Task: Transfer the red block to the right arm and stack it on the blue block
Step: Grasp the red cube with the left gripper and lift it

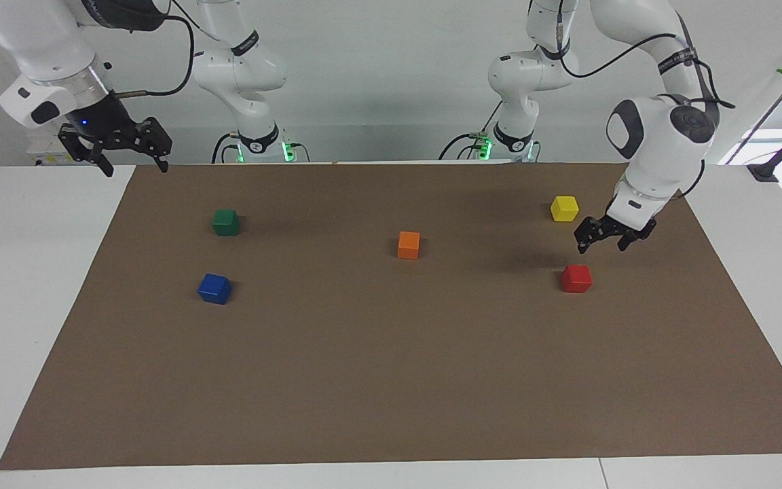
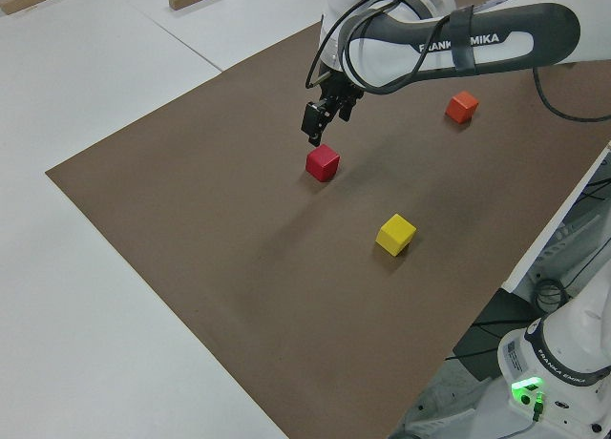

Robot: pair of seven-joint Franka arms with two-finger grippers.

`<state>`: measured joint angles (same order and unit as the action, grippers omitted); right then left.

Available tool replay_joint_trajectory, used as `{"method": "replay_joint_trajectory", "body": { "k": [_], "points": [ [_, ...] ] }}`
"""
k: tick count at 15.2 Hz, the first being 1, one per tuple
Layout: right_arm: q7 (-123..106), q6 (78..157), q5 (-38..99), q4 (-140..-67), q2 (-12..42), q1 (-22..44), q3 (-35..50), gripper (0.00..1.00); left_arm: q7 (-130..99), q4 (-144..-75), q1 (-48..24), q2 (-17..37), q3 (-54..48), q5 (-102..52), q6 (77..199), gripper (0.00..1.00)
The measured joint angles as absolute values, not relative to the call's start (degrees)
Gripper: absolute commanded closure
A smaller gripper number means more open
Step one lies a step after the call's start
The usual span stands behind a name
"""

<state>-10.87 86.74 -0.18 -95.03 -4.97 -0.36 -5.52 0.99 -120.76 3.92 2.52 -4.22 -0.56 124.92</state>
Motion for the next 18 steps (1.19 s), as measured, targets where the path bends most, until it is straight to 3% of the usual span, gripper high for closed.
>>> {"method": "replay_joint_trajectory", "body": {
  "k": [9,10,11,12,13,18],
  "points": [
    [-13.69,98.18,25.69,-115.13,-9.18,-1.96,-5.59,0.0,0.99,-123.05,2.99,8.85,-4.19,-0.56,133.97,0.0],
    [-16.08,99.16,28.92,-116.98,-9.11,-2.56,-5.6,0.0,0.99,-123.33,2.95,9.51,-4.15,-0.56,134.58,0.14],
    [-18.84,99.85,32.45,-118.82,-8.84,-3.39,-5.61,0.0,0.99,-123.68,2.91,10.19,-4.11,-0.56,135.25,0.47],
    [-22.7,100.27,36.36,-120.61,-8.25,-4.55,-5.62,0.0,0.96,-124.02,2.84,10.78,-4.07,-0.56,135.72,0.88],
    [-27.39,100.39,40.05,-122.25,-7.3,-5.84,-5.64,0.0,0.55,-124.23,2.78,11.22,-4.02,-0.56,135.94,1.0],
    [-40.1,100.39,57.79,-126.47,-2.0,-7.79,-5.63,0.0,-15.01,-120.92,2.41,11.37,-4.5,-1.33,130.73,1.0]
  ]
}}
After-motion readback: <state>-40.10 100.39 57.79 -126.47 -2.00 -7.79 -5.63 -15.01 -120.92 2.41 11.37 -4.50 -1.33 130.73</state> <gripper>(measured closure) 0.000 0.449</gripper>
